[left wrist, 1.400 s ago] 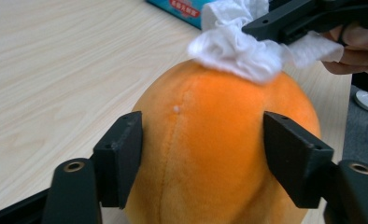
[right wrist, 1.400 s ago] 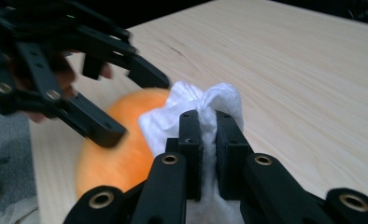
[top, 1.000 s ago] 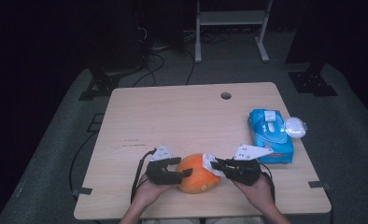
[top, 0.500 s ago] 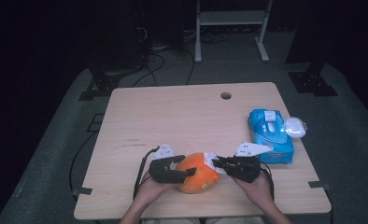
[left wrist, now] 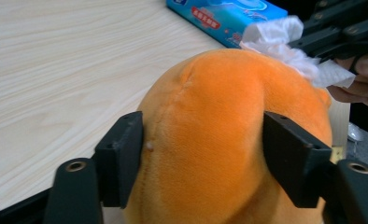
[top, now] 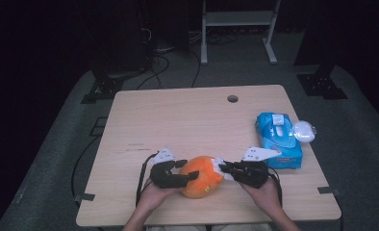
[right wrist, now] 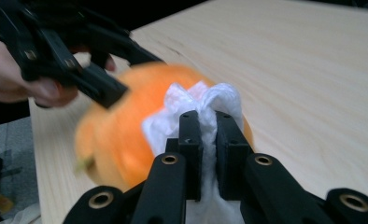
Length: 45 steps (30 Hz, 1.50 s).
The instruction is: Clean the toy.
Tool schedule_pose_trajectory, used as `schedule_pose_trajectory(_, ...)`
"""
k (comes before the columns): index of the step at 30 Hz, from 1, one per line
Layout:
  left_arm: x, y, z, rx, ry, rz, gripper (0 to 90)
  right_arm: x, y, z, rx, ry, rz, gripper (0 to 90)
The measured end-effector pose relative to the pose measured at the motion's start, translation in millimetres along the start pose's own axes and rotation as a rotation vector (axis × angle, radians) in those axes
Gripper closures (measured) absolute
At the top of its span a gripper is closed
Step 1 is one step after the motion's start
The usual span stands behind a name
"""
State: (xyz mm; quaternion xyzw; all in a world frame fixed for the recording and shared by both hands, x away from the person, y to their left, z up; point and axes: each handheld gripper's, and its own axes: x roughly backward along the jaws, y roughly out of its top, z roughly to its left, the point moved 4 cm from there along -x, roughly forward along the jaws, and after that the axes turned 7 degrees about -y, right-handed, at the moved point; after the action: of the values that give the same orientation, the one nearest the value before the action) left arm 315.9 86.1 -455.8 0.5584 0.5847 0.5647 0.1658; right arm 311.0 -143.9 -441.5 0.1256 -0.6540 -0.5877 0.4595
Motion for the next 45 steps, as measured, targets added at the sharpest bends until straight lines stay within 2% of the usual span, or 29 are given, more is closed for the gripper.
schedule_pose_trajectory(3,-7.9,0.6,-15.2,-0.066,-0.016,0.017,27.9,-2.5,7.5,5.6,0.022,0.007,-0.026,81.7)
schedule_pose_trajectory(5,-9.7,2.4,-22.2,-0.096,-0.026,0.034,24.6,-4.5,5.8,1.8,0.008,0.010,-0.018,81.7)
schedule_pose_trajectory(8,-10.5,2.1,-26.4,-0.125,-0.098,0.046,20.5,-5.2,-1.2,-9.3,0.002,-0.010,0.007,81.7)
schedule_pose_trajectory(10,-9.5,3.5,-26.1,-0.133,-0.103,0.052,19.6,-4.7,-3.8,-16.6,-0.048,0.006,0.010,81.7)
schedule_pose_trajectory(13,-6.9,7.6,-17.0,-0.073,-0.079,0.037,14.2,-4.7,-1.2,-11.9,-0.022,0.018,0.003,81.7)
schedule_pose_trajectory(14,-6.9,7.9,-13.0,-0.048,-0.057,0.039,10.7,-4.9,0.1,-9.4,-0.008,0.027,-0.003,81.7)
schedule_pose_trajectory(15,-8.1,6.8,-9.7,-0.024,-0.054,0.050,8.5,-4.8,1.1,-7.0,-0.001,0.035,-0.006,81.7)
schedule_pose_trajectory(17,-11.8,3.0,-7.3,0.019,-0.080,0.063,10.7,-5.1,1.9,-5.9,0.001,0.038,-0.010,81.7)
schedule_pose_trajectory(18,-12.9,1.8,-9.0,-0.001,-0.074,0.065,18.3,-5.2,2.0,-6.7,-0.010,0.042,-0.010,81.6)
schedule_pose_trajectory(19,-12.9,2.7,-11.8,-0.041,-0.055,0.067,24.9,-5.3,2.0,-7.6,-0.020,0.042,-0.010,81.7)
schedule_pose_trajectory(21,-11.3,7.7,-19.0,-0.119,0.003,0.055,36.0,-4.7,2.6,-9.5,-0.038,0.039,-0.019,81.7)
schedule_pose_trajectory(22,-11.3,10.1,-22.9,-0.155,0.040,0.039,39.1,-3.8,3.9,-10.3,-0.045,0.037,-0.029,81.6)
schedule_pose_trajectory(24,-12.6,12.7,-29.2,-0.237,0.119,0.041,40.8,-1.9,7.9,-10.0,-0.051,0.037,-0.048,81.7)
schedule_pose_trajectory(26,-14.7,11.5,-32.1,-0.258,0.123,0.056,40.3,-1.4,10.6,-7.8,-0.041,0.047,-0.062,81.7)
schedule_pose_trajectory(28,-14.5,8.1,-30.0,-0.243,0.112,0.065,39.6,-3.5,7.8,-7.2,-0.034,0.040,-0.048,81.7)
schedule_pose_trajectory(33,-5.7,0.6,-14.0,-0.164,0.080,0.062,39.0,-11.6,-8.4,-24.0,-0.074,0.000,0.024,81.7)
schedule_pose_trajectory(35,-3.0,-1.9,-8.7,-0.131,0.059,0.056,38.6,-13.3,-11.3,-26.1,-0.097,0.007,0.032,81.7)
schedule_pose_trajectory(37,-0.7,-2.9,-5.9,-0.123,0.053,0.054,38.2,-10.3,-4.2,-18.7,-0.072,0.012,0.010,81.7)
schedule_pose_trajectory(39,1.1,-3.9,-3.2,-0.110,0.043,0.044,37.9,-5.9,3.9,-8.5,-0.043,0.039,-0.020,81.7)
schedule_pose_trajectory(41,3.1,-5.1,-0.1,-0.093,0.031,0.039,37.7,-6.1,4.6,-4.5,-0.018,0.040,-0.017,81.7)
schedule_pose_trajectory(45,1.9,-5.1,-1.4,-0.092,0.038,0.038,37.0,-11.1,-6.6,-16.1,-0.070,0.028,0.018,81.7)
